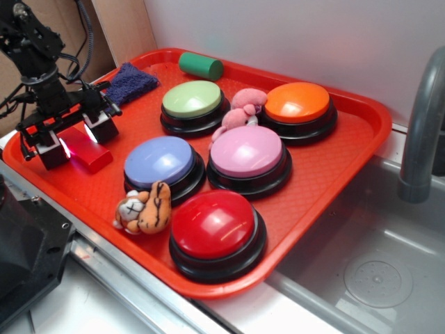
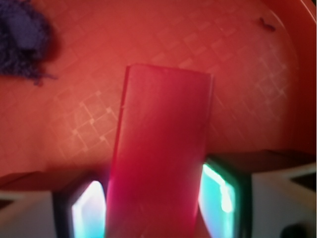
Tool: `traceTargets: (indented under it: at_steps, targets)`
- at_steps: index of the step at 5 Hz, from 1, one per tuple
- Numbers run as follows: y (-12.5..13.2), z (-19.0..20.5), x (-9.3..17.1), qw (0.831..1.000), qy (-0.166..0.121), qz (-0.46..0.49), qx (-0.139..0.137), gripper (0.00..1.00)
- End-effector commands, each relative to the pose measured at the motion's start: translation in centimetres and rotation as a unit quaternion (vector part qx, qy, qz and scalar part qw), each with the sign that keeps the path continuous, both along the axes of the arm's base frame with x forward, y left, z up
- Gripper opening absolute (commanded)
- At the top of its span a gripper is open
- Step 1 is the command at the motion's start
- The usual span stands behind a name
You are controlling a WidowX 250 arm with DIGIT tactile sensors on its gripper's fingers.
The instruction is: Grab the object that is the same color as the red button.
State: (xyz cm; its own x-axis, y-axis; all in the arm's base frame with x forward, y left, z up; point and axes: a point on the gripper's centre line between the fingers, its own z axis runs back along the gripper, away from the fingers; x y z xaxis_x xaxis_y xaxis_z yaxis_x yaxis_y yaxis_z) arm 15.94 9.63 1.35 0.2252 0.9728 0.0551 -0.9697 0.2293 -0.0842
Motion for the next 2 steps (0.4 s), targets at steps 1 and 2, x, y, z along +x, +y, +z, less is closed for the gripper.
traceTargets:
  at_steps: [1,2]
  targets:
    - [0.0,6.3,0.6,0.979,-0.002,-0.196,0.046,0.0]
    - [-1.1,10.4,1.4,0.948,0.003,-0.317,0.029,0.0]
